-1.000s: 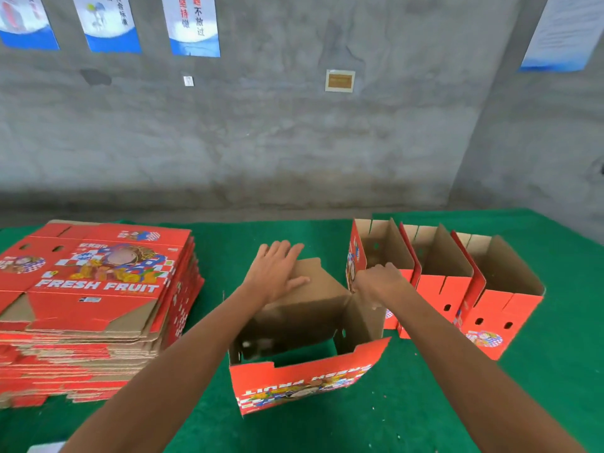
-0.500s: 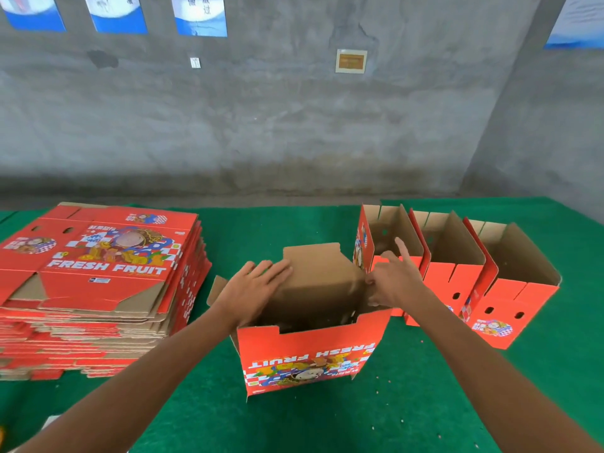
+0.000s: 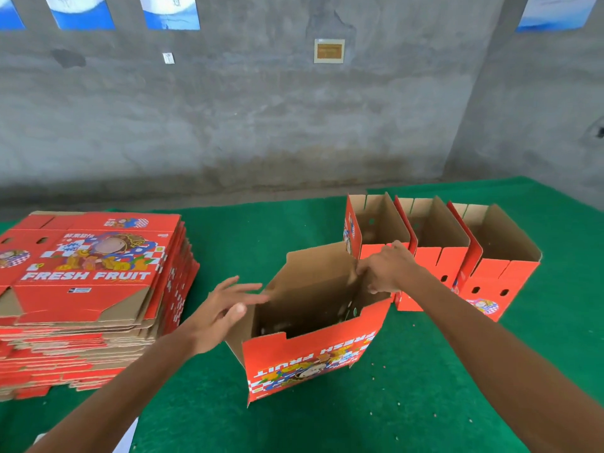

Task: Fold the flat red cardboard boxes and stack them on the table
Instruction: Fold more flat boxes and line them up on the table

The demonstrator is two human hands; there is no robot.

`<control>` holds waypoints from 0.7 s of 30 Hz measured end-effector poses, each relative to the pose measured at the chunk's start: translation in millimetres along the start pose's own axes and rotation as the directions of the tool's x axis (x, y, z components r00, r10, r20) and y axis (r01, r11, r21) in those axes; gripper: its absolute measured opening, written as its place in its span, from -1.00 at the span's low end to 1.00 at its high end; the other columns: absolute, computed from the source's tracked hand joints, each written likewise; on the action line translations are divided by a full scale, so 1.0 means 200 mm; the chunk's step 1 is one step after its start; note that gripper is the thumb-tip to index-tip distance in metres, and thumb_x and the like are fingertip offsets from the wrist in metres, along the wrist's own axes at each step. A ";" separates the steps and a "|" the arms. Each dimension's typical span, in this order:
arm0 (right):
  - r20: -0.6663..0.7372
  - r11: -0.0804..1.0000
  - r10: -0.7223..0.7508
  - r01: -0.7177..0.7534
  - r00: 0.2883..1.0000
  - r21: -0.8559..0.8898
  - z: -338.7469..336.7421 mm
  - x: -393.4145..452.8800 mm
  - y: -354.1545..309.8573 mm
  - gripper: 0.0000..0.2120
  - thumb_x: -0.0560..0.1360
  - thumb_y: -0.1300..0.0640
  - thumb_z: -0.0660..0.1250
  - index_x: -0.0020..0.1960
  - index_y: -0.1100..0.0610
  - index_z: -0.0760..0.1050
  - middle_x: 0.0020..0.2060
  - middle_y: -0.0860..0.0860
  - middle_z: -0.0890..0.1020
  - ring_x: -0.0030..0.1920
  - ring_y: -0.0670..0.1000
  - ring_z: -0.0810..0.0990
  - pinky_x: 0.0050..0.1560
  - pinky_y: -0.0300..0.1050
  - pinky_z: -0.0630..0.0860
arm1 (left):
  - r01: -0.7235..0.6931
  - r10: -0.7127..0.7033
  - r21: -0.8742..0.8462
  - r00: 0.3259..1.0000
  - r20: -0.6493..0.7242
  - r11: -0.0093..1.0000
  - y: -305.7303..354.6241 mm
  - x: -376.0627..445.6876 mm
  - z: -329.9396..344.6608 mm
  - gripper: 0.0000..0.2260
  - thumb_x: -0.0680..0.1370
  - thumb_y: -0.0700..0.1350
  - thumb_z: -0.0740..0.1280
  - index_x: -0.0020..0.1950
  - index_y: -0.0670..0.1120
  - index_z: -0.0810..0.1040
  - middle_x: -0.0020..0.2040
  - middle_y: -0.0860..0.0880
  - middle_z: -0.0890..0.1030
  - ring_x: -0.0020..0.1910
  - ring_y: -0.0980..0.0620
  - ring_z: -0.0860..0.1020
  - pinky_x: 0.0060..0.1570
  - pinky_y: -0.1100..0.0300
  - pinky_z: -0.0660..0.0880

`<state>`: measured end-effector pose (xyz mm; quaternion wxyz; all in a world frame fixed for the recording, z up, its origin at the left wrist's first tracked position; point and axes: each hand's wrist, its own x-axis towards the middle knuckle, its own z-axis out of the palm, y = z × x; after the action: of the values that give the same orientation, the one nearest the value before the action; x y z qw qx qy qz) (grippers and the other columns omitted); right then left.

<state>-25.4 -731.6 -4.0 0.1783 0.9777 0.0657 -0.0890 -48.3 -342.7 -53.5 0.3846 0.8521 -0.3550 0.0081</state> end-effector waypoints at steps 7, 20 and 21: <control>0.106 0.993 0.027 -0.039 0.994 0.116 -0.06 0.08 0.00 -0.57 0.45 -0.12 0.46 0.28 -0.22 0.44 0.14 -0.10 0.64 0.25 0.08 0.57 0.20 0.09 0.25 | -0.201 0.183 0.265 0.979 0.089 0.943 -0.05 -0.03 0.03 -0.25 0.54 0.53 0.03 0.28 0.02 0.70 0.32 0.04 0.64 0.42 0.18 0.50 0.63 -0.04 -0.11; -0.129 0.874 -0.164 0.204 0.978 0.441 -0.11 0.04 0.08 -0.55 0.51 0.40 0.23 0.21 -0.01 0.64 0.23 -0.03 0.59 0.22 0.04 0.58 0.18 0.05 0.53 | 0.303 -0.280 0.547 0.951 -0.128 0.780 -0.09 0.18 0.15 -0.56 0.69 0.26 -0.14 0.57 0.44 0.14 0.45 0.05 0.40 0.43 0.03 0.34 0.47 -0.17 0.10; -0.146 0.871 -0.154 0.204 0.977 0.447 -0.11 0.04 0.07 -0.56 0.49 0.39 0.24 0.19 -0.02 0.63 0.19 -0.03 0.53 0.14 0.03 0.57 0.08 0.05 0.55 | 0.308 -0.295 0.648 0.946 -0.132 0.696 -0.09 0.20 0.17 -0.51 0.66 0.28 -0.21 0.58 0.42 0.16 0.51 0.01 0.32 0.45 -0.03 0.32 0.44 -0.19 0.16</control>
<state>-11.4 -736.8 18.9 -0.0711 0.9850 0.1426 -0.0662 -16.9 -381.1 -77.1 0.0574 0.9787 -0.1810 0.0776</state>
